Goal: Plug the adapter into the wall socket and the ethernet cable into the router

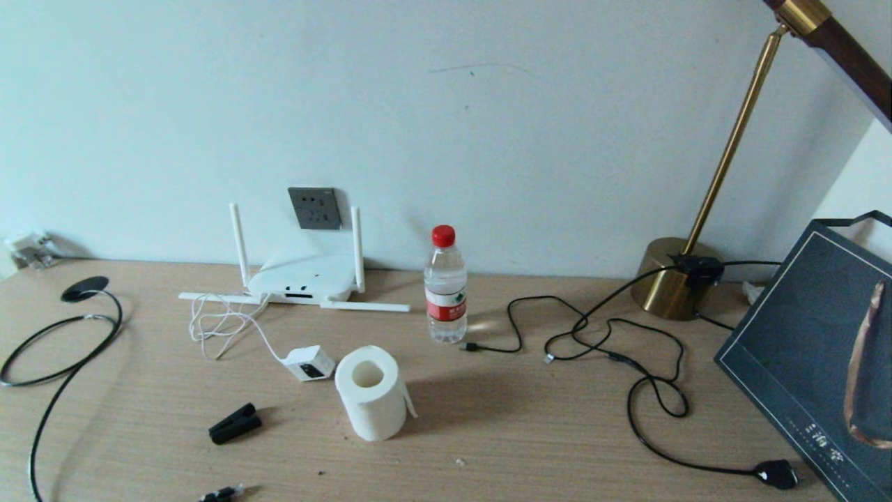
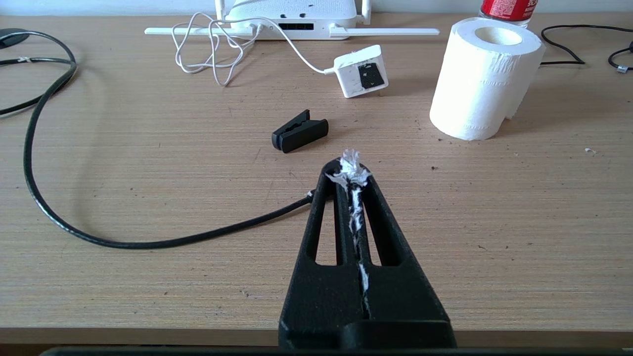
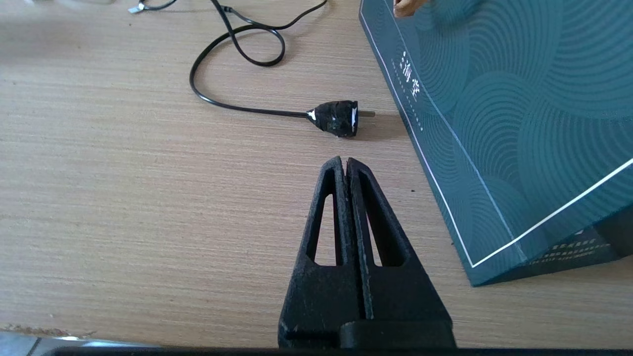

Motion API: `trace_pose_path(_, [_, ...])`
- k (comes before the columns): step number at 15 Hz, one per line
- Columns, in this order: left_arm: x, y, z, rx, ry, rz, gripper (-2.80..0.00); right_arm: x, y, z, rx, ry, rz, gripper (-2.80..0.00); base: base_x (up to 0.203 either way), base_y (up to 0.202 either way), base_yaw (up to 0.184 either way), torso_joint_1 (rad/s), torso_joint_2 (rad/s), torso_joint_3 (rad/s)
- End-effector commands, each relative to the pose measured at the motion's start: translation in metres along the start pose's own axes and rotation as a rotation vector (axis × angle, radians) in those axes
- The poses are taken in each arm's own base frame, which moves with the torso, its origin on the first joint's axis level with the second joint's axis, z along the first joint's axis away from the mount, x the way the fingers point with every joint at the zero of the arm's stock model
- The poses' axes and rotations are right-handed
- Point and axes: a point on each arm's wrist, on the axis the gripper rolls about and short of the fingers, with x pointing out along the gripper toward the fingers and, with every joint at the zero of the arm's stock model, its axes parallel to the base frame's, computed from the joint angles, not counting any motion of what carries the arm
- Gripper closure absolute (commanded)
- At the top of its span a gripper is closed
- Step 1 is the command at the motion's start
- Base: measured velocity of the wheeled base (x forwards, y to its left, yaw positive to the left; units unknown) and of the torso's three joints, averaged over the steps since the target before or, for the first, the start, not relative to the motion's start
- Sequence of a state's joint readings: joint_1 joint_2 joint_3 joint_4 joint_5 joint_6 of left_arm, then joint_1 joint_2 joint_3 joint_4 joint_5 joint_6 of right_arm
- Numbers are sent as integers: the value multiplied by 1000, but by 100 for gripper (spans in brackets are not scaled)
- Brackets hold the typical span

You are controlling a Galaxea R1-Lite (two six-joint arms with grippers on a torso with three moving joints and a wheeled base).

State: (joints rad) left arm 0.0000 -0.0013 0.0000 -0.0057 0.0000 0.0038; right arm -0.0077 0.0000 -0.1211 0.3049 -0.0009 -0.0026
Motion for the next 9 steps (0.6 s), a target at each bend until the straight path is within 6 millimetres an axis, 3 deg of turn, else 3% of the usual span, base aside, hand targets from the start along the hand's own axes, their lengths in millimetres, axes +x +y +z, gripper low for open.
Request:
trace_pose_path(1, [0, 0, 1, 31, -1, -2, 0, 0, 0, 0, 0, 2, 1, 0, 0, 0, 0, 0, 0, 0])
trace_pose_path(3, [-6, 0, 24, 104, -86, -12, 0, 0, 0, 0, 1, 3, 1, 0, 0, 0, 0, 0, 0, 0])
trace_pose_path(5, [-11, -2, 75, 160, -165, -85, 0, 0, 0, 0, 1, 2, 1, 0, 0, 0, 0, 0, 0, 0])
trace_pose_path(7, [11, -3, 122, 215, -90, -180, 0, 0, 0, 0, 0, 3, 1, 0, 0, 0, 0, 0, 0, 0])
trace_pose_path(9, [50, -5, 153, 285, 18, -265, 0, 0, 0, 0, 1, 2, 1, 0, 0, 0, 0, 0, 0, 0])
